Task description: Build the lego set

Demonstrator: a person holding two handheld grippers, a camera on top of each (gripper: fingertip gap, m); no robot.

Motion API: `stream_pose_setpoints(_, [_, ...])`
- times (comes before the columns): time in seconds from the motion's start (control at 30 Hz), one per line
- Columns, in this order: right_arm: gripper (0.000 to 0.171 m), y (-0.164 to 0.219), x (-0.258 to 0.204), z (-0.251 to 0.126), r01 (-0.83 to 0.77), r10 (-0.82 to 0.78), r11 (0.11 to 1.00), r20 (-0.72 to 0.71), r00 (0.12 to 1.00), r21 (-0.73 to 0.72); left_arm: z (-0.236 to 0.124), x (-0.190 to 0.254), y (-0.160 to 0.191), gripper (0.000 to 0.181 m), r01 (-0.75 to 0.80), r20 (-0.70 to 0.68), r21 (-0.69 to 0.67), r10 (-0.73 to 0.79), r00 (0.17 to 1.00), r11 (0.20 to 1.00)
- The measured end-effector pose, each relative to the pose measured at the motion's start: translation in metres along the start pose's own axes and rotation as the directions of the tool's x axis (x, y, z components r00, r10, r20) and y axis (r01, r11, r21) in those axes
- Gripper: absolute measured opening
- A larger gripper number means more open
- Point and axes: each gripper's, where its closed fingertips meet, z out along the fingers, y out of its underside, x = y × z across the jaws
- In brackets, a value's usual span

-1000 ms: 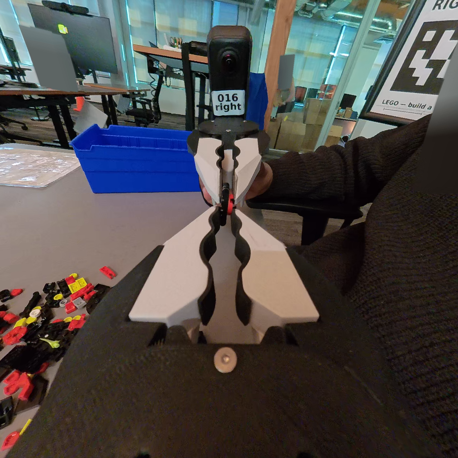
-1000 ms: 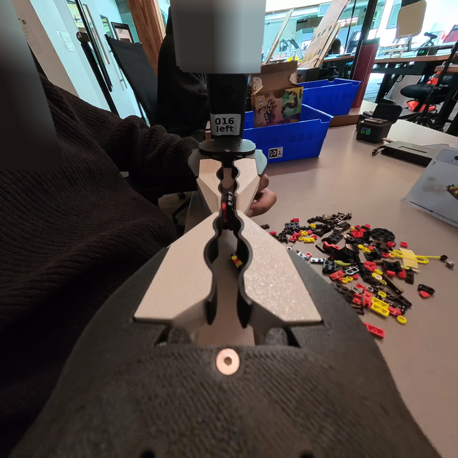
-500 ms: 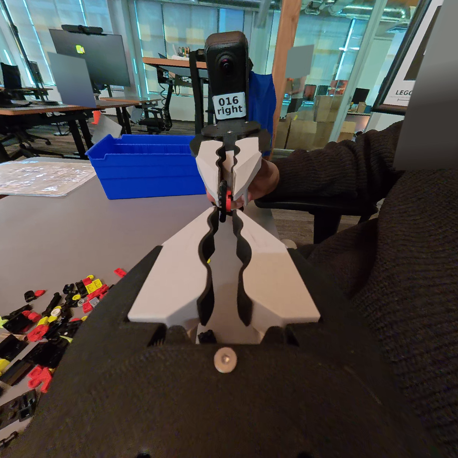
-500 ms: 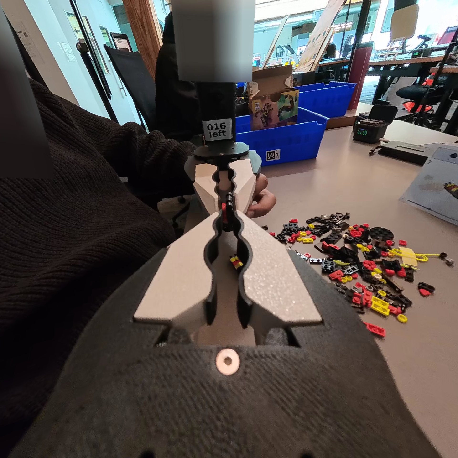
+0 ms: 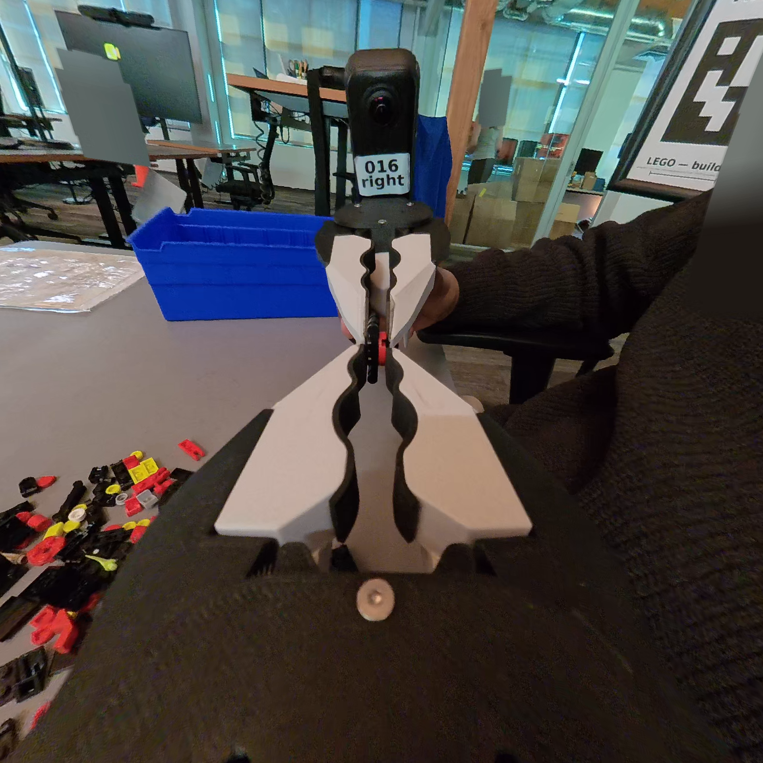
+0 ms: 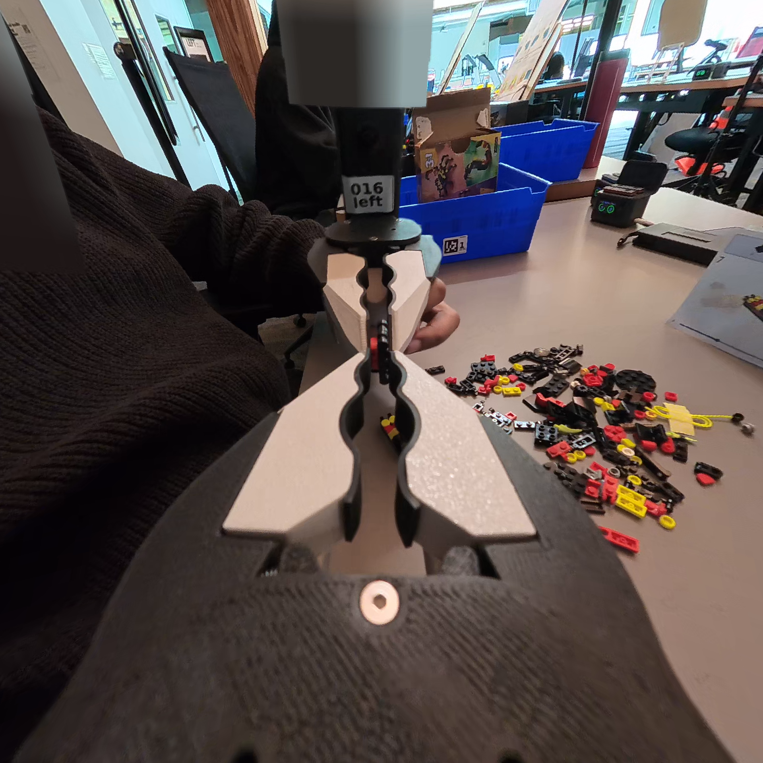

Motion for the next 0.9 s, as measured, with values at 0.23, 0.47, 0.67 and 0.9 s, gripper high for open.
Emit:
stream_pose_setpoints(0.23, [0.007, 0.002, 0.000, -0.001, -0.020, 0.020, 1.000, 0.002, 1.000, -0.024, 0.001, 0.001, 0.002, 0.007, 0.075, -0.038, -0.040, -0.076, 0.996, 0.996])
stream_pose_setpoints(0.47, [0.007, 0.003, -0.001, -0.002, -0.052, 0.053, 0.997, 0.011, 0.999, -0.052, 0.002, 0.001, 0.003, 0.007, 0.074, -0.033, -0.053, -0.075, 0.997, 0.996])
stream_pose_setpoints(0.67, [0.007, 0.000, 0.005, -0.002, -0.012, 0.010, 0.999, -0.041, 0.999, -0.040, 0.001, -0.006, 0.001, 0.008, -0.009, 0.044, -0.012, 0.009, 0.999, 1.000])
stream_pose_setpoints(0.9, [0.006, 0.040, 0.042, -0.017, 0.118, -0.228, 0.927, -0.286, 0.931, -0.355, -0.006, -0.039, 0.015, 0.026, -0.068, 0.209, -0.090, 0.086, 0.974, 0.994])
